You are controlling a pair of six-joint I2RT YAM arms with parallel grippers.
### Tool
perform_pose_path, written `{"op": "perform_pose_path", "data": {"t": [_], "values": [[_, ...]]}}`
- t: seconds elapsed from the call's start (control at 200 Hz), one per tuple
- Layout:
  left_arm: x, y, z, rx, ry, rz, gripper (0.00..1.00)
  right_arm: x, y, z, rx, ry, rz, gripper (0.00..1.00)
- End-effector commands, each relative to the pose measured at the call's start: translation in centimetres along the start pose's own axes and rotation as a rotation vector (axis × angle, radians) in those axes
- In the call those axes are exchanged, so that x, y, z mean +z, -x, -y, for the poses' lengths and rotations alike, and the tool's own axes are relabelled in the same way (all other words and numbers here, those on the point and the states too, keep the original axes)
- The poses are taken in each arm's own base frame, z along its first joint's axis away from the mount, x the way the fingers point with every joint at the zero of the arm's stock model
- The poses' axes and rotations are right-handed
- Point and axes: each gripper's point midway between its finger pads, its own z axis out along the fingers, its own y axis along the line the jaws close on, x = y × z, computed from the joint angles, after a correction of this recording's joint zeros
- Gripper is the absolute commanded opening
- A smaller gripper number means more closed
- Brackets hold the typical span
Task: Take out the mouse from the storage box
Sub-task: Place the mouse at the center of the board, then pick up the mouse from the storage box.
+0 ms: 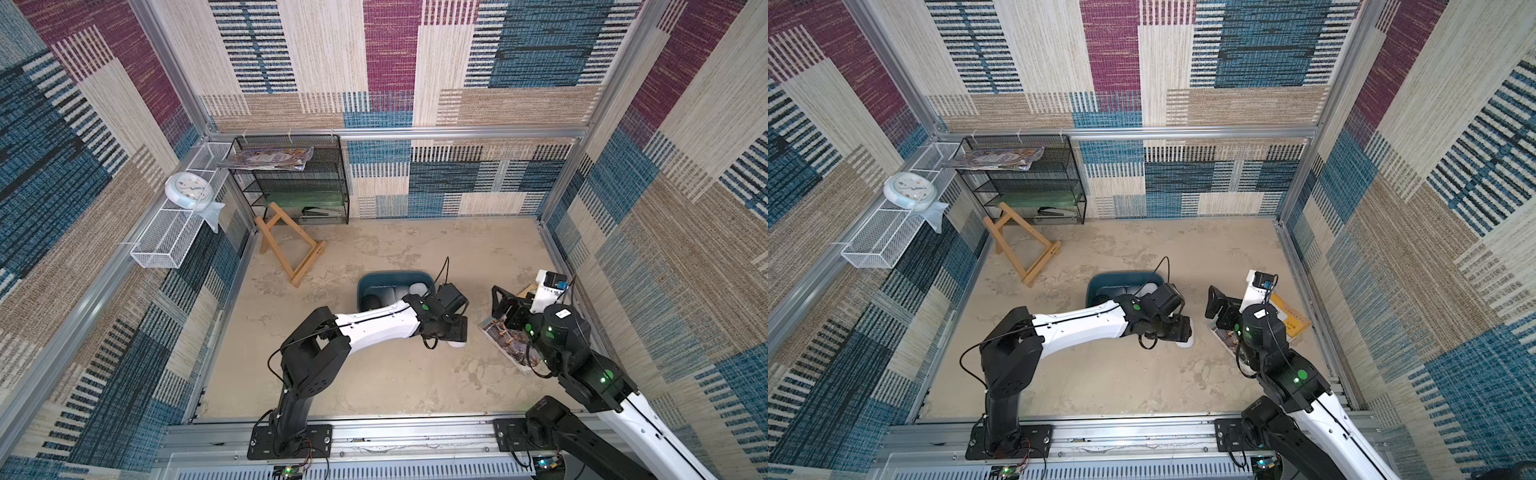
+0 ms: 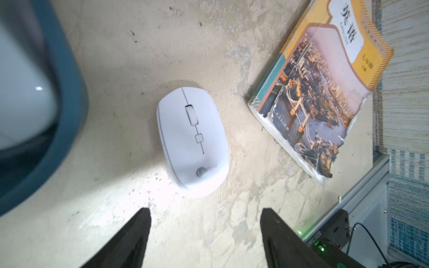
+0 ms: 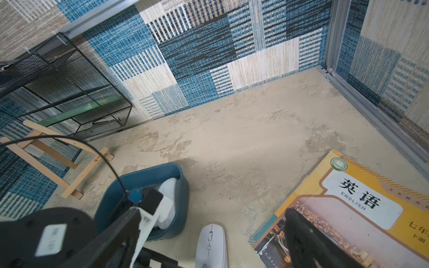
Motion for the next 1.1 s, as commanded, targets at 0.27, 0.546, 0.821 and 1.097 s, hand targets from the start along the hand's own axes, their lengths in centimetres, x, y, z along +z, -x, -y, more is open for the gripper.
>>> {"op": "perform_pose_path", "data": {"t": [0.27,0.546,0.821,1.097], "values": [[-10.4,0.4,-10.5,-0.008,0.123,0.249,0.85,3.2,1.0,-3.2,-0.025,0.012,-0.083,1.0],[-17.7,-1.7,-21.0,-0.075,0.323,0.528,0.99,9.2,-3.8,-7.3,-0.108,0.01,-0.336,0.98],[-20.6,-2.2,-23.9,-0.084,0.394,0.705,0.99,12.6,-8.7,-11.2,-0.157,0.032,-0.477,0.97],[-21.0,-2.7,-24.5,-0.145,0.388,0.733,0.99,14.4,-13.6,-14.3,-0.248,0.026,-0.592,0.96]]}}
